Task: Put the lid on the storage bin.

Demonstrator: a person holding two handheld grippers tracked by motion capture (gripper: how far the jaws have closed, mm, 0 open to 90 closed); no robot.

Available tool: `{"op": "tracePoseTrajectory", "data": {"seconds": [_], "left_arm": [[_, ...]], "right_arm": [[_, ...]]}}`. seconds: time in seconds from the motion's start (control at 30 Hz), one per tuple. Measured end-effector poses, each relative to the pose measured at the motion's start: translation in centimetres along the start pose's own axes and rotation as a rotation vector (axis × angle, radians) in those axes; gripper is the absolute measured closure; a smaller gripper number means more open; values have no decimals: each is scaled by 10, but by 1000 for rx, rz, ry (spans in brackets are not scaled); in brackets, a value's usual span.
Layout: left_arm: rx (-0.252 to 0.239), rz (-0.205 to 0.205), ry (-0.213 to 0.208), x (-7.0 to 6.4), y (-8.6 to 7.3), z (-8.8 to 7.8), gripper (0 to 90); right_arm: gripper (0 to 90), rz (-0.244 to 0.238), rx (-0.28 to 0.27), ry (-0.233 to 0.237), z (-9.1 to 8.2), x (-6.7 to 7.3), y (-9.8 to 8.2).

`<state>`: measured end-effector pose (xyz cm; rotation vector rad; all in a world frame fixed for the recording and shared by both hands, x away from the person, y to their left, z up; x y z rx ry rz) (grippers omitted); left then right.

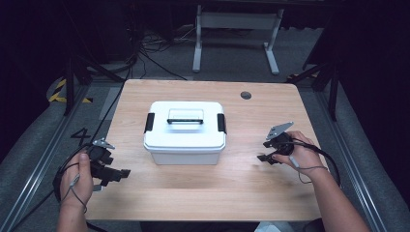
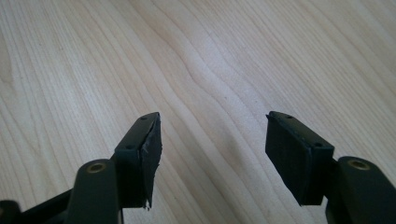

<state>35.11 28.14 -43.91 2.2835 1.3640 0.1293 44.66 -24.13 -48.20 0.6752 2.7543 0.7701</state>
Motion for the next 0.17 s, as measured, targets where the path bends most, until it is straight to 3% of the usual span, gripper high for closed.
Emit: {"op": "tracePoseTrajectory", "data": {"seconds": [0.17], "left_arm": [[22,3,-1,-1,-1,1,167]], "right_arm": [[376,3,5,9,4,3,-1]]}}
Point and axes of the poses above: each handheld gripper's, and its own axes: z roughly forward along the jaws, y roughly out of its top, x roughly to its left, the point moved 5 cm from there along z, roughly forward along the jaws, and after that the axes turned 3 degrees about -z, right-handed, at the moved point
